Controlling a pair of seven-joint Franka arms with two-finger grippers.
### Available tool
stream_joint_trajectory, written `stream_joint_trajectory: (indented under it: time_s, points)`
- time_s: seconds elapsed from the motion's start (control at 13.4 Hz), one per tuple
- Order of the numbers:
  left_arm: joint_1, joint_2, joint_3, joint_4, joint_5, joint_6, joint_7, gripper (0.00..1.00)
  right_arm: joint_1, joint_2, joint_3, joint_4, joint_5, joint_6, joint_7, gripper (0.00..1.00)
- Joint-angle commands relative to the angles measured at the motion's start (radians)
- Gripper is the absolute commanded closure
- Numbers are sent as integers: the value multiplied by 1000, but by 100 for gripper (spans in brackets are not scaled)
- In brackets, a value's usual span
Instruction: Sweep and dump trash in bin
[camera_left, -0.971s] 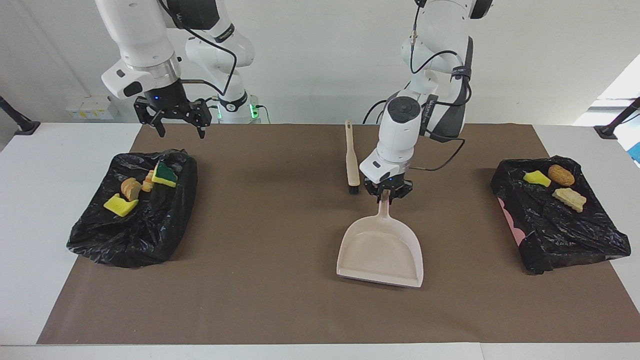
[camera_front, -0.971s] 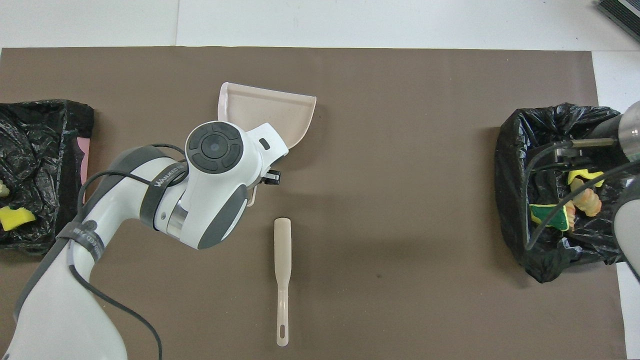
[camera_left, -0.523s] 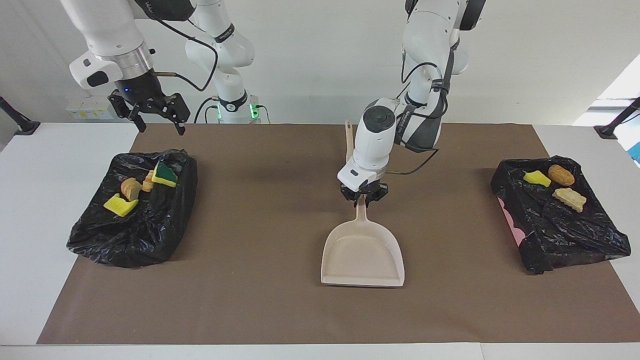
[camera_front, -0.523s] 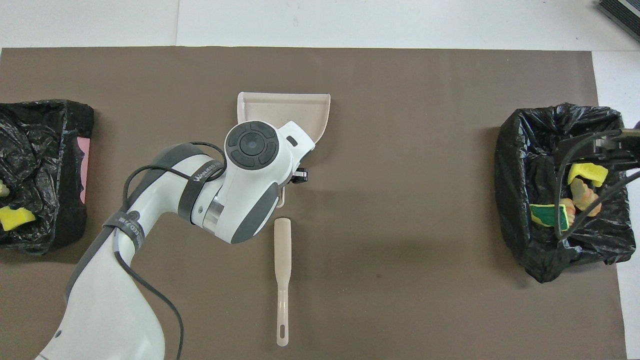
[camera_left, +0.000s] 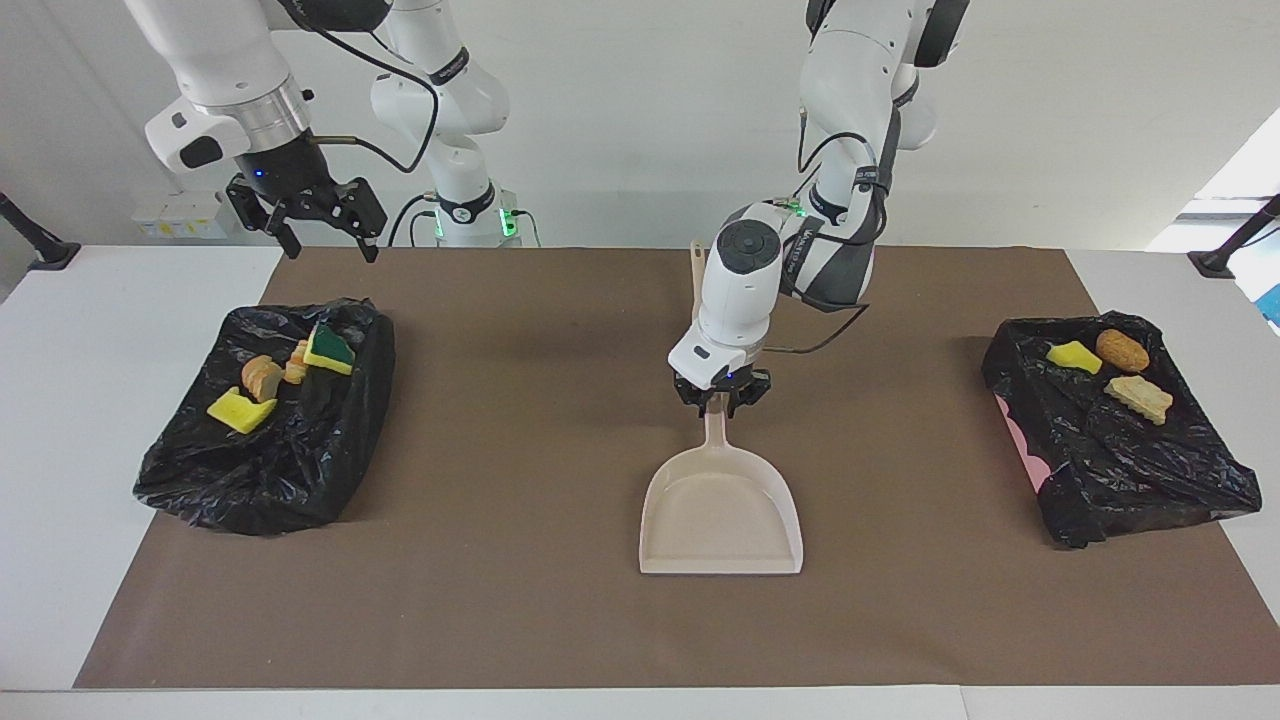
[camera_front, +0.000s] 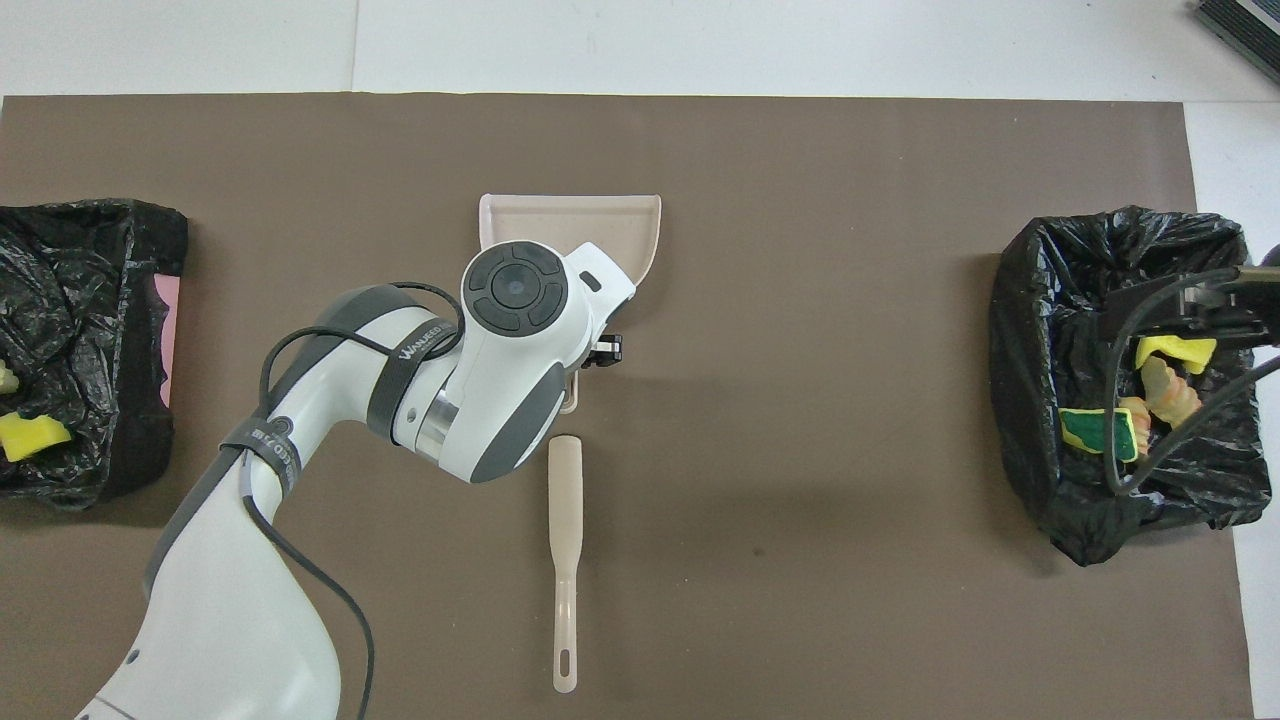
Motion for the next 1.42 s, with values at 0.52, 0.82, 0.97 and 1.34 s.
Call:
stream_joint_trajectory:
  time_s: [0.52,0.82,0.97,1.34]
  points:
    - [75,-147,33,-4,-2,-210,126,0,-19,-11,2,-3,15,-14,-18,0]
    - [222,-383,31,-114,-2,-296,319,0,-18,-11,2,-3,14,-14,-18,0]
    - [307,-455,33,-102,-3,-375,428,0,-18,-11,2,-3,15,-14,-18,0]
    - [428,-499,42,54,-3,-520,591,0,-19,-11,2,-3,15,-14,-18,0]
